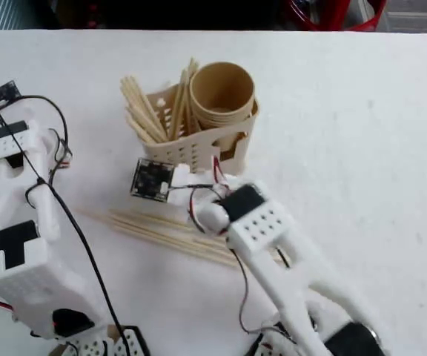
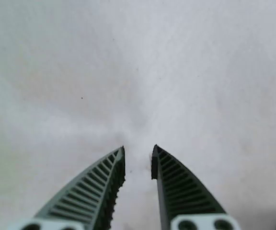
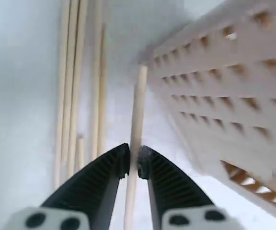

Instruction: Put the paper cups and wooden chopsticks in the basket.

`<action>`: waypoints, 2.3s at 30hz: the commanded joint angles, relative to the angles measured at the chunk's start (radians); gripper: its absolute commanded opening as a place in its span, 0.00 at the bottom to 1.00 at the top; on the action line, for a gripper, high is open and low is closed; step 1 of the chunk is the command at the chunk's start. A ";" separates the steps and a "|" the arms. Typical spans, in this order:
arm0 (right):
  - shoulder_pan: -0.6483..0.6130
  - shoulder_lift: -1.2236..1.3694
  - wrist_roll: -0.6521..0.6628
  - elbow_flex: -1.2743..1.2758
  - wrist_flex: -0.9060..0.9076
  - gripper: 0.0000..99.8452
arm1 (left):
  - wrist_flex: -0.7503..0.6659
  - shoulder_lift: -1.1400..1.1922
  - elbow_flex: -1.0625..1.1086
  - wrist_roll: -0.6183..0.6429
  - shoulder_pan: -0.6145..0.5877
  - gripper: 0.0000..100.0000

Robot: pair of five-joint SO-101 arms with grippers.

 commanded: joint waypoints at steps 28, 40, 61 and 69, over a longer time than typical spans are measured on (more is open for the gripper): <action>0.021 0.010 -0.534 -0.663 -0.559 0.02 | -0.046 -0.005 -0.040 0.009 -0.007 0.11; 0.061 0.012 -0.532 -0.427 -0.556 0.04 | -0.043 -0.005 -0.038 0.009 -0.007 0.11; 0.189 -0.383 -0.264 -0.353 0.389 0.09 | 0.807 -0.232 -0.703 -0.623 0.045 0.11; 0.573 -0.582 -0.261 0.150 0.401 0.09 | 0.792 -0.513 -0.244 -1.134 0.231 0.11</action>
